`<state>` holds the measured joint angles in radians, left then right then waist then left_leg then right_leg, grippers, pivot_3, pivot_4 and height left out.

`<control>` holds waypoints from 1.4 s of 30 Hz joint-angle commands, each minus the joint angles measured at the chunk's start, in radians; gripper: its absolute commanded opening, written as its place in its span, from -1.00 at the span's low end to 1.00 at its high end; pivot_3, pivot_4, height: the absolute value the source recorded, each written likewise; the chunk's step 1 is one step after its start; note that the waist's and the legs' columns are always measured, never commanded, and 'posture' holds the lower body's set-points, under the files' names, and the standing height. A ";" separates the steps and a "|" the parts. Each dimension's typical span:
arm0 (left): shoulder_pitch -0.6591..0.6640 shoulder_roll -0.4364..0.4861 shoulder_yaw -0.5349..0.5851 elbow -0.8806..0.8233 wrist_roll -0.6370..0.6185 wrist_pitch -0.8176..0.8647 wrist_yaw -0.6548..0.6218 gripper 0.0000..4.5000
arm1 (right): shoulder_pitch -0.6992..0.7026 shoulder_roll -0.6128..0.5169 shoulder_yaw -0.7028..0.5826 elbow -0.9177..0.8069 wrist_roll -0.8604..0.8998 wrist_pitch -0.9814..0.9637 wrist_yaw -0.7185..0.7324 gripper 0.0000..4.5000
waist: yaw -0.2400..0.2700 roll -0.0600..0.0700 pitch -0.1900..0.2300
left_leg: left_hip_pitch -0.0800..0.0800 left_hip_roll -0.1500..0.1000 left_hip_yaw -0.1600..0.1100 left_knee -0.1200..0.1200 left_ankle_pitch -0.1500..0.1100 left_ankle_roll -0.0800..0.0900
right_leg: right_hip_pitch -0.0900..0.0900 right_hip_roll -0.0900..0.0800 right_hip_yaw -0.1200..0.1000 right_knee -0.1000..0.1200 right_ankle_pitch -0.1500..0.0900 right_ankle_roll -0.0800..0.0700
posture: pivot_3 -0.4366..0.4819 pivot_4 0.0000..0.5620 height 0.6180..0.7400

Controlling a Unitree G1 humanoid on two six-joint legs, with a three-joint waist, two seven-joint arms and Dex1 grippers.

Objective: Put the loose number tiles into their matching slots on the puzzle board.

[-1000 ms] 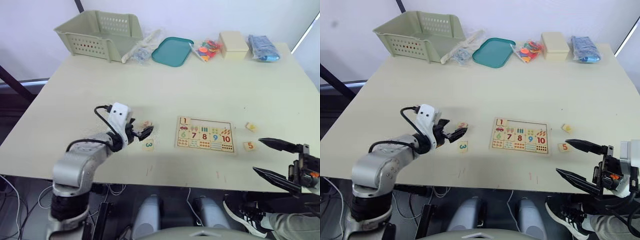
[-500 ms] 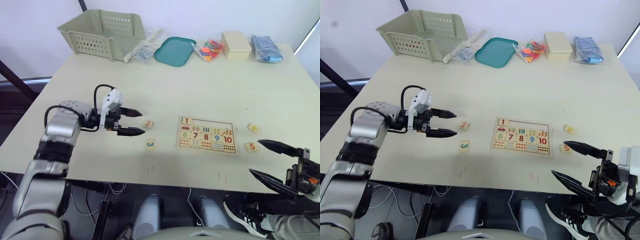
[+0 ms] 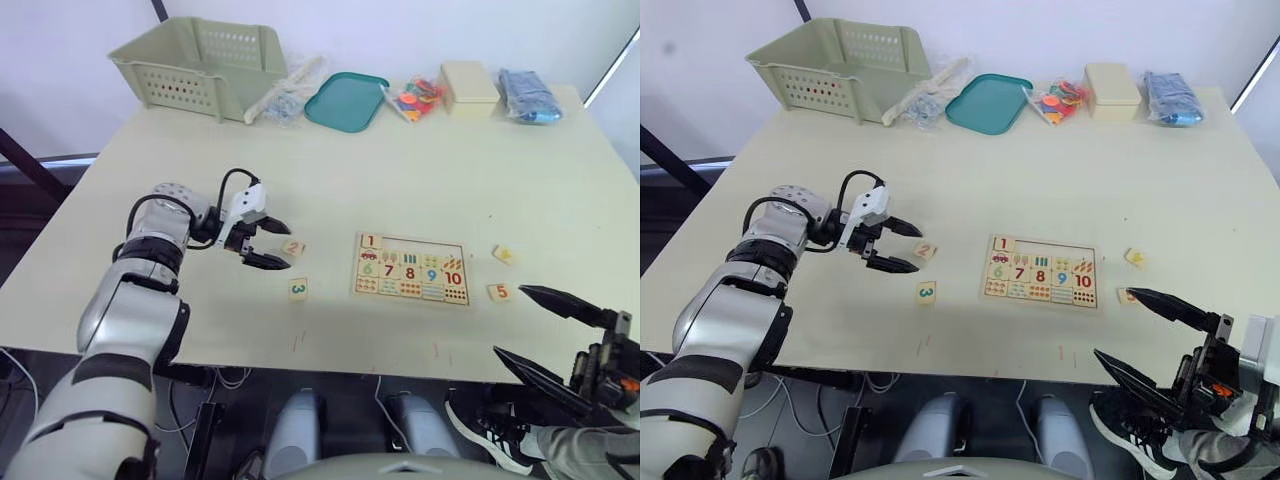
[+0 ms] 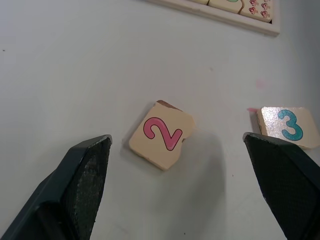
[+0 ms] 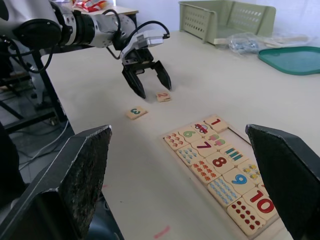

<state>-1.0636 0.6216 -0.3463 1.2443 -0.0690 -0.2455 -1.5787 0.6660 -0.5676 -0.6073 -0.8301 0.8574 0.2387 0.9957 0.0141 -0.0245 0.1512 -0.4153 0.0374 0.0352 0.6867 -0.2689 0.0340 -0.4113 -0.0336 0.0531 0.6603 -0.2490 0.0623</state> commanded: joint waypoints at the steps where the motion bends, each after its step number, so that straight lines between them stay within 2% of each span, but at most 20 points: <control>1: -0.026 -0.012 0.036 0.025 0.046 -0.033 -0.028 0.99 | 0.022 0.005 -0.027 -0.047 0.000 -0.032 -0.014 1.00 | 0.000 0.000 0.000 | 0.000 0.000 0.000 0.000 0.000 0.000 | 0.000 0.000 0.000 0.000 0.000 0.000 | -0.05 -0.47 1.00; 6: -0.026 -0.037 0.060 0.048 0.097 -0.043 0.015 0.99 | 0.049 0.013 -0.023 -0.063 -0.005 -0.048 -0.029 1.00 | 0.001 0.000 0.000 | 0.000 0.000 0.000 0.000 0.000 0.000 | 0.000 0.000 0.000 0.000 0.000 0.000 | -0.05 -0.47 1.00; 10: -0.027 -0.035 0.087 0.046 0.111 -0.033 -0.027 0.48 | 0.070 0.018 -0.024 -0.073 -0.005 -0.059 -0.035 1.00 | -0.001 0.000 0.000 | 0.000 0.000 0.000 0.000 0.000 0.000 | 0.000 0.000 0.000 0.000 0.000 0.000 | -0.05 -0.47 1.00; 12: -0.025 -0.029 0.088 0.043 0.113 -0.033 -0.036 -0.05 | 0.078 0.021 -0.022 -0.075 -0.007 -0.065 -0.036 1.00 | -0.001 0.000 0.000 | 0.000 0.000 0.000 0.000 0.000 0.000 | 0.000 0.000 0.000 0.000 0.000 0.000 | -0.05 -0.47 1.00; 13: -0.023 -0.026 0.086 0.041 0.114 -0.035 -0.036 -0.16 | 0.080 0.023 -0.017 -0.073 -0.011 -0.068 -0.037 1.00 | -0.002 0.000 0.000 | 0.000 0.000 0.000 0.000 0.000 0.000 | 0.000 0.000 0.000 0.000 0.000 0.000 | -0.05 -0.47 1.00; 34: -0.008 -0.018 0.078 0.018 0.109 -0.087 -0.036 -0.16 | 0.057 0.021 0.024 -0.048 -0.036 -0.086 -0.044 1.00 | -0.002 0.000 0.000 | 0.001 0.000 0.000 0.000 0.000 0.000 | 0.000 0.000 0.000 0.001 0.000 0.000 | -0.05 -0.47 1.00; 38: 0.000 -0.014 0.074 0.011 0.096 -0.085 -0.036 -0.57 | 0.051 0.017 0.029 -0.040 -0.040 -0.090 -0.039 1.00 | -0.002 0.000 0.000 | 0.001 0.000 0.000 0.000 0.000 0.000 | 0.000 0.000 0.000 0.001 0.000 0.000 | -0.05 -0.47 1.00; 42: 0.002 -0.005 0.076 -0.011 0.067 -0.063 -0.036 -0.57 | 0.040 0.008 0.033 -0.030 -0.041 -0.091 -0.033 1.00 | -0.003 0.000 0.000 | 0.001 0.000 0.001 0.000 0.000 0.000 | 0.000 0.000 0.001 0.001 0.000 0.000 | -0.05 -0.47 1.00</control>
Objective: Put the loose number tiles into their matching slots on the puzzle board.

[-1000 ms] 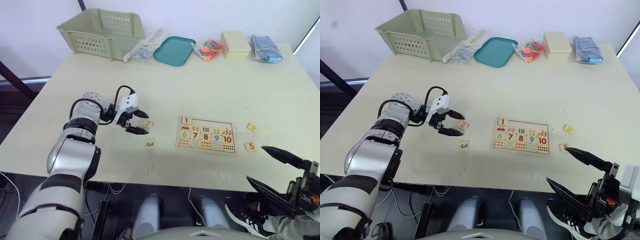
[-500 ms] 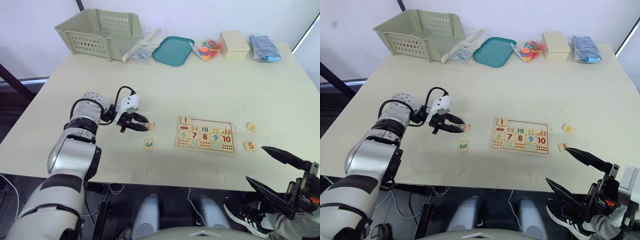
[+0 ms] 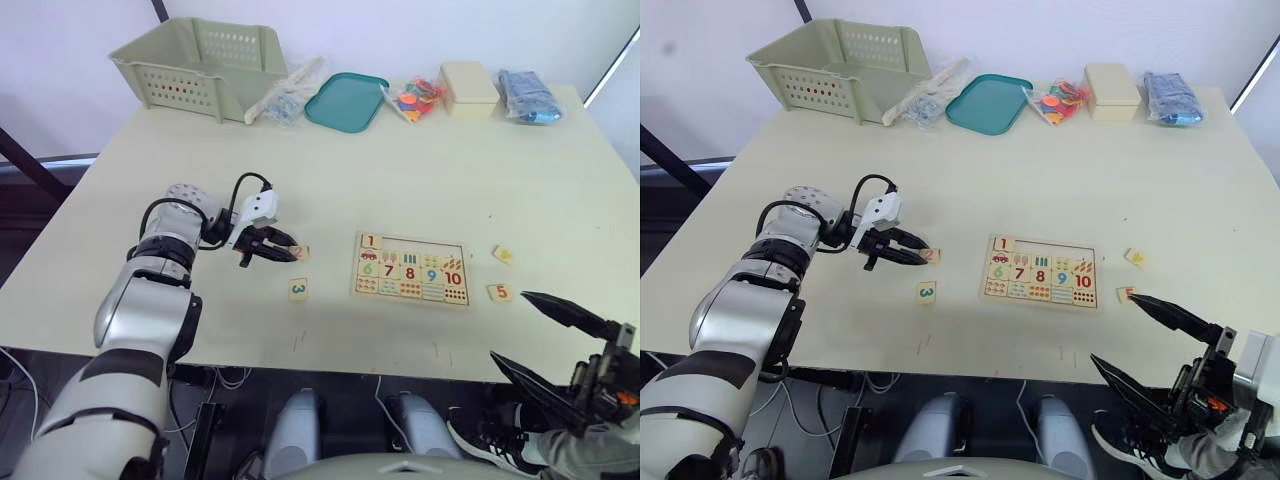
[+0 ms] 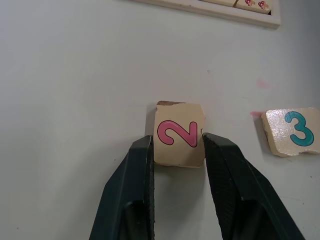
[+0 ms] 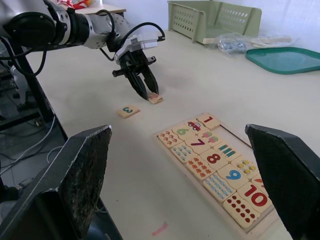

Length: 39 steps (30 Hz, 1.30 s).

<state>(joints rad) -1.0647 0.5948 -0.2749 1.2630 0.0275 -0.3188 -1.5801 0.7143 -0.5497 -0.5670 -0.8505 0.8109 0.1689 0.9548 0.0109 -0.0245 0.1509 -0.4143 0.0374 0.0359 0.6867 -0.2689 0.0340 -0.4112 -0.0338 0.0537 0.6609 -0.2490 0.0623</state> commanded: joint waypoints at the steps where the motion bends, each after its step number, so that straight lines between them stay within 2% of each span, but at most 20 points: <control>1: 0.001 0.027 0.003 -0.050 -0.052 0.032 -0.034 -0.57 | -0.011 -0.014 -0.010 -0.007 0.008 -0.021 0.011 1.00 | 0.000 0.000 0.000 | 0.000 0.000 0.000 0.000 0.000 0.000 | 0.000 0.000 0.000 0.000 0.000 0.000 | -0.05 -0.47 1.00; 7: -0.006 0.055 0.002 -0.258 -0.158 0.219 -0.034 -0.57 | -0.006 -0.023 -0.027 -0.002 0.021 -0.028 0.039 1.00 | 0.003 0.000 0.000 | 0.000 0.000 0.000 0.000 0.000 0.000 | 0.000 0.000 0.000 0.000 0.000 0.000 | -0.05 -0.47 1.00; 10: -0.001 0.061 0.022 -0.442 -0.213 0.378 -0.034 -0.57 | 0.001 -0.023 -0.044 0.001 0.028 -0.033 0.051 1.00 | 0.003 0.000 0.000 | 0.000 0.000 0.001 0.000 0.000 0.000 | 0.000 0.000 0.000 0.000 0.000 0.000 | -0.05 -0.47 1.00; 15: 0.005 0.049 0.000 -0.759 -0.206 0.648 0.009 -0.57 | 0.013 -0.018 -0.076 -0.005 0.031 -0.050 0.055 1.00 | 0.001 0.000 0.000 | 0.000 0.000 0.000 0.000 0.000 0.000 | 0.000 0.000 0.002 0.000 0.000 0.000 | -0.05 -0.47 1.00; 19: -0.034 0.017 -0.078 -0.881 -0.137 0.780 0.045 -0.57 | 0.018 -0.014 -0.100 -0.015 0.046 -0.054 0.042 1.00 | 0.001 0.001 0.000 | 0.001 0.000 0.001 0.000 0.000 0.000 | 0.000 0.000 0.002 0.001 0.000 0.001 | -0.05 -0.47 1.00; 25: -0.100 -0.104 -0.142 -0.884 -0.059 0.841 0.154 -0.57 | 0.034 -0.007 -0.127 -0.015 0.053 -0.059 0.036 1.00 | 0.003 0.000 0.000 | -0.001 0.000 0.000 0.001 0.000 0.000 | 0.000 0.000 0.001 0.000 0.000 0.001 | -0.05 -0.47 1.00; 34: -0.172 -0.267 -0.228 -0.716 0.051 0.800 0.239 -0.57 | -0.024 -0.008 -0.082 0.016 0.008 -0.064 0.008 1.00 | -0.004 0.001 0.000 | 0.000 0.000 -0.001 0.000 0.000 0.000 | 0.000 0.002 0.000 0.001 -0.001 -0.001 | -0.05 -0.47 1.00; 39: -0.195 -0.323 -0.256 -0.604 0.100 0.751 0.264 -0.57 | -0.050 -0.002 -0.056 0.030 -0.018 -0.069 0.001 1.00 | 0.003 0.001 0.001 | 0.000 0.000 0.000 0.000 0.000 0.000 | 0.000 0.001 0.001 0.000 -0.001 0.000 | -0.05 -0.47 1.00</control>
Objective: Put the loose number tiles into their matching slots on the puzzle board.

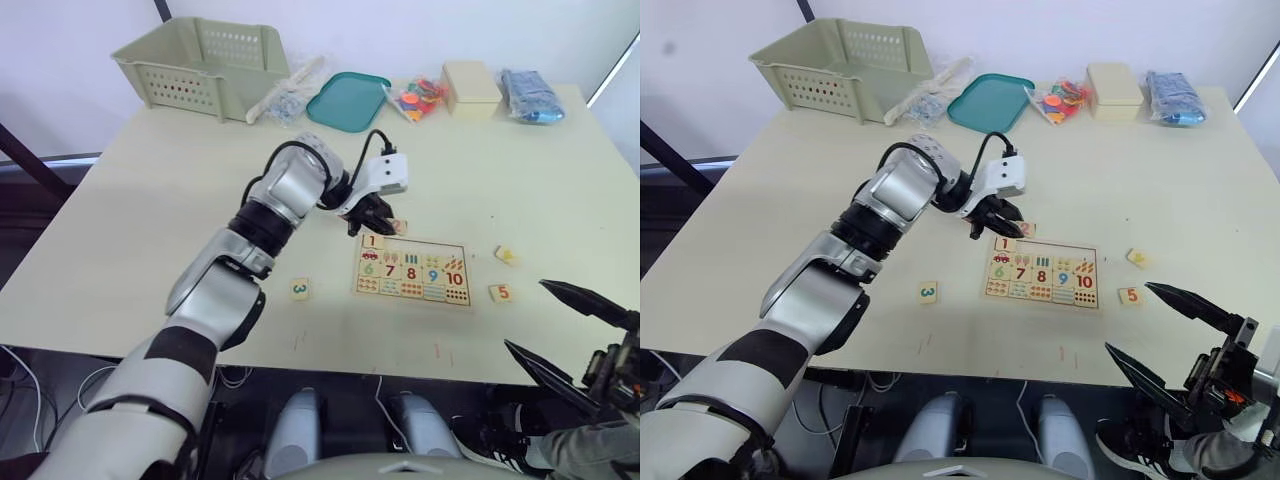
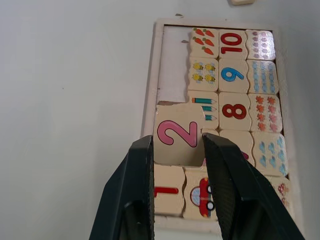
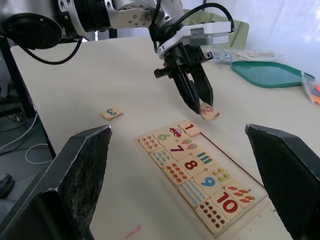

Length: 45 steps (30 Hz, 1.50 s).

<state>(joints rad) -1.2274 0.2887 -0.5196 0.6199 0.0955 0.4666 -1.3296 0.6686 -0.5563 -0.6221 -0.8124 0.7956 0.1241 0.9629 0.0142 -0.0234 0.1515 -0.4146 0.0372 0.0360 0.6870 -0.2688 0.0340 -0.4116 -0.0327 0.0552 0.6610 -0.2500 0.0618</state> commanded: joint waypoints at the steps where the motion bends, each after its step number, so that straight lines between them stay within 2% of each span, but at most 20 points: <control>1: -0.033 -0.023 -0.017 0.054 0.041 -0.044 0.015 -0.57 | -0.004 0.007 -0.001 -0.007 -0.005 -0.027 -0.006 1.00 | -0.001 0.000 0.000 | 0.000 0.000 0.000 0.000 0.000 0.000 | 0.000 0.000 0.001 0.000 0.000 0.000 | -0.05 -0.47 1.00; 15: -0.032 -0.081 -0.012 0.167 0.107 -0.079 0.046 -0.57 | -0.018 0.016 0.037 -0.010 -0.040 -0.044 -0.025 1.00 | -0.001 0.000 0.000 | 0.001 0.000 0.011 0.000 -0.001 0.002 | -0.004 0.000 0.014 -0.001 0.002 0.004 | -0.05 -0.47 1.00; 45: -0.023 -0.123 -0.007 0.218 0.142 -0.086 0.068 -0.57 | 0.013 0.035 0.059 -0.016 -0.055 -0.067 -0.035 1.00 | -0.001 0.000 0.000 | 0.000 -0.001 0.009 0.000 -0.001 0.002 | -0.004 0.001 0.013 -0.001 0.002 0.004 | -0.05 -0.47 1.00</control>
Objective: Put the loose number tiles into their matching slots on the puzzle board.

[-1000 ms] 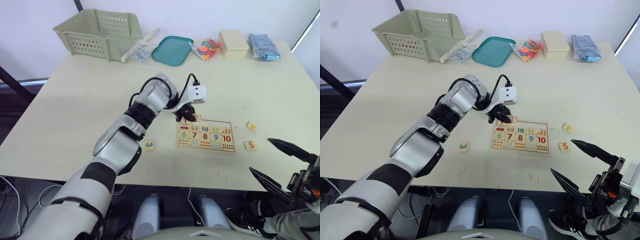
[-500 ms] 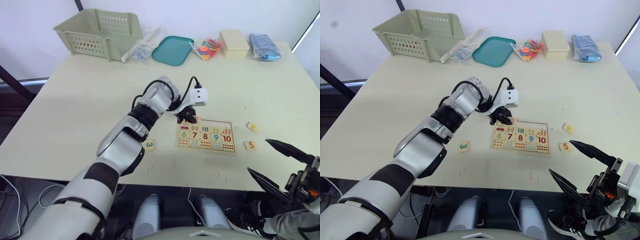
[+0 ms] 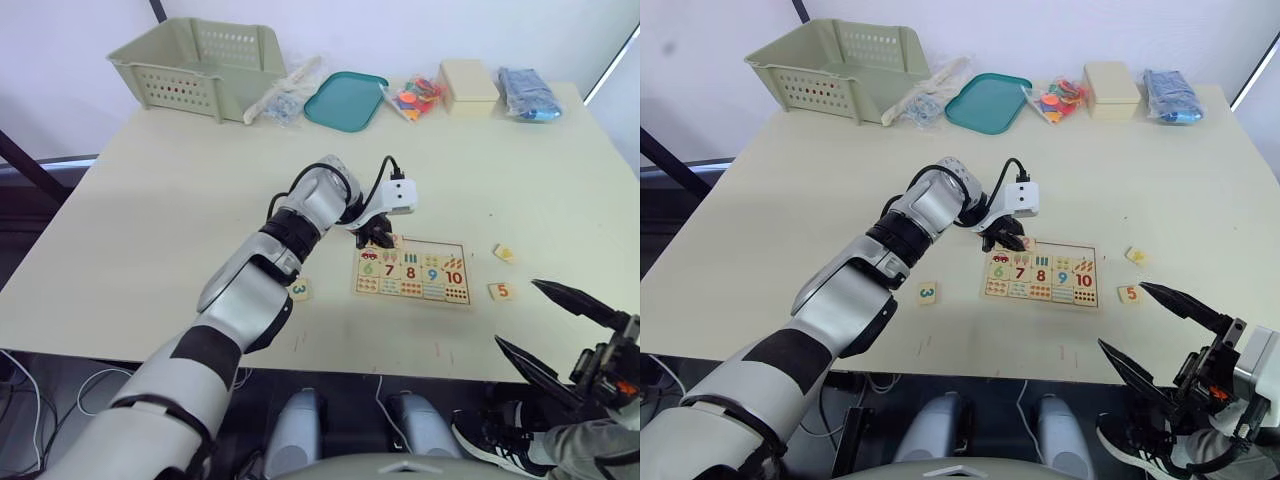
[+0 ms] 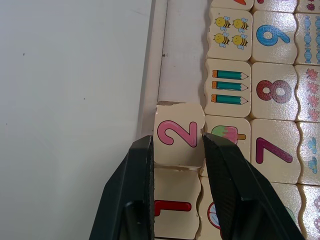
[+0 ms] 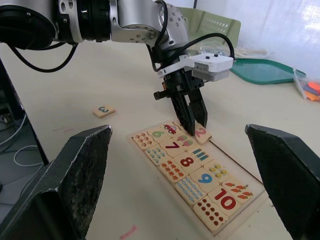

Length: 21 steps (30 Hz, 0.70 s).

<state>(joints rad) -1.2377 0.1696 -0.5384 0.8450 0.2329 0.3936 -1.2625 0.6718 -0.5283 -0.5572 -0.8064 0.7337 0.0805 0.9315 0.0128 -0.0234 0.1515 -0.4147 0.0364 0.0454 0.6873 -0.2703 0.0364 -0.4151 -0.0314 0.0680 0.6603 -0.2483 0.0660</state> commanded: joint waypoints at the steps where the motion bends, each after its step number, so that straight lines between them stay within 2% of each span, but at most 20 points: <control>1: -0.013 -0.005 0.012 -0.006 0.005 -0.015 0.001 -0.57 | 0.011 0.008 -0.007 -0.021 0.007 -0.024 -0.003 1.00 | 0.000 0.000 0.000 | 0.000 0.000 0.000 0.000 0.000 0.000 | 0.000 0.000 0.000 0.000 0.000 0.000 | -0.05 -0.47 1.00; 21: 0.001 0.000 0.010 -0.018 0.014 -0.009 -0.009 -0.57 | 0.022 -0.009 -0.048 0.022 0.037 -0.026 0.020 1.00 | 0.000 0.000 0.000 | 0.000 0.000 0.000 0.000 0.000 0.000 | 0.000 0.000 0.000 0.000 0.000 0.000 | -0.05 -0.47 1.00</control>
<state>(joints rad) -1.2315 0.1688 -0.5383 0.8512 0.2449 0.3872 -1.2652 0.6848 -0.5311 -0.5765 -0.7735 0.7491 0.0674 0.9434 0.0128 -0.0234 0.1515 -0.4148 0.0364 0.0450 0.6872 -0.2703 0.0364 -0.4151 -0.0314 0.0676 0.6603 -0.2483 0.0659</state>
